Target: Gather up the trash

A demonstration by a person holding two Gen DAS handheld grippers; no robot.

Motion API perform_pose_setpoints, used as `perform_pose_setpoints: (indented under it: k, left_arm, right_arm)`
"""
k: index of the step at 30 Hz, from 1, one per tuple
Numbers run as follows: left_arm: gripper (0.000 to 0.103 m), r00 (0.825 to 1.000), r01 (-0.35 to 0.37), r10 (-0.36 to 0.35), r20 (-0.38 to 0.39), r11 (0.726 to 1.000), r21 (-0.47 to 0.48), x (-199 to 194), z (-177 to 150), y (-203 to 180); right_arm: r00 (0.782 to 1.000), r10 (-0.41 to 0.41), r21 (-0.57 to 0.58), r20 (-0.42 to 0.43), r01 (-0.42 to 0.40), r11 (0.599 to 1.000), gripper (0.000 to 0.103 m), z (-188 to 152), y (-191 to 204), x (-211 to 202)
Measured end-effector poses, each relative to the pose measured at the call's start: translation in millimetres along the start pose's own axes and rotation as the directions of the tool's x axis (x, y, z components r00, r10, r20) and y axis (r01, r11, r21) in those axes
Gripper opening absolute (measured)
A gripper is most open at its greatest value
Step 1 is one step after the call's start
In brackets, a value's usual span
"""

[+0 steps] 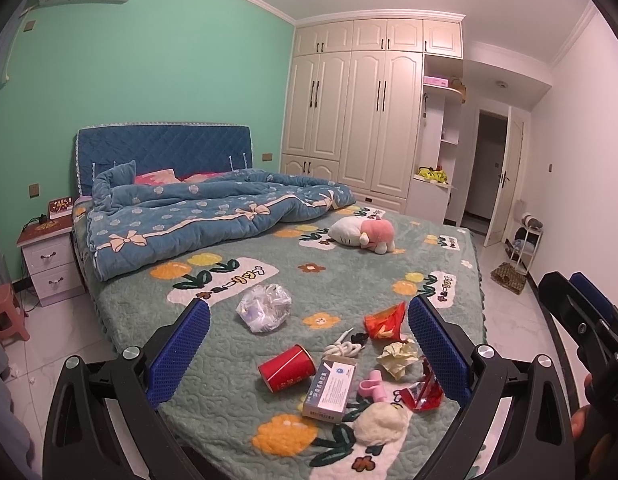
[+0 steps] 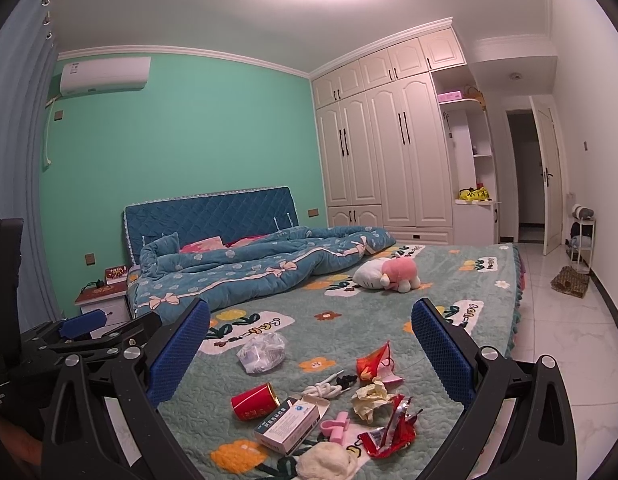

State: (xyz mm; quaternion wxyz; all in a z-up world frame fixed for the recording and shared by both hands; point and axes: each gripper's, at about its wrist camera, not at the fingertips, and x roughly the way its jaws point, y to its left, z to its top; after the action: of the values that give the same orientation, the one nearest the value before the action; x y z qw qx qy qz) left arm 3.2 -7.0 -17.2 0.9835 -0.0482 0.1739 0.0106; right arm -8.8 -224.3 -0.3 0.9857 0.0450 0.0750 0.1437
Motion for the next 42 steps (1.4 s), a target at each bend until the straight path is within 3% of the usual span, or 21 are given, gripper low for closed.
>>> perform_pose_setpoints:
  k: [23,32,38,42]
  left_arm:
    - [0.097,1.0,0.002,-0.002,-0.009,1.0,0.01,2,-10,-3]
    - [0.097,1.0,0.008,-0.008,0.006,1.0,0.025,-2,1,-1]
    - [0.097,0.998,0.026,-0.023,-0.055,0.998,0.052,8,11,-6]
    - [0.097,0.993,0.059,-0.053,-0.11,0.997,0.047,19,10,-8]
  right_arm:
    - [1.0,-0.007,0.005,-0.004,0.007,1.0,0.099,-4,-2,0]
    - [0.998,-0.056,0.01,0.018,0.056,0.998,0.099,0,-13,0]
    - [0.998,-0.062,-0.004,0.002,0.062,0.998,0.099,2,-16,4]
    - [0.996,-0.056,-0.021,-0.063,0.055,0.998,0.099,-3,-19,16]
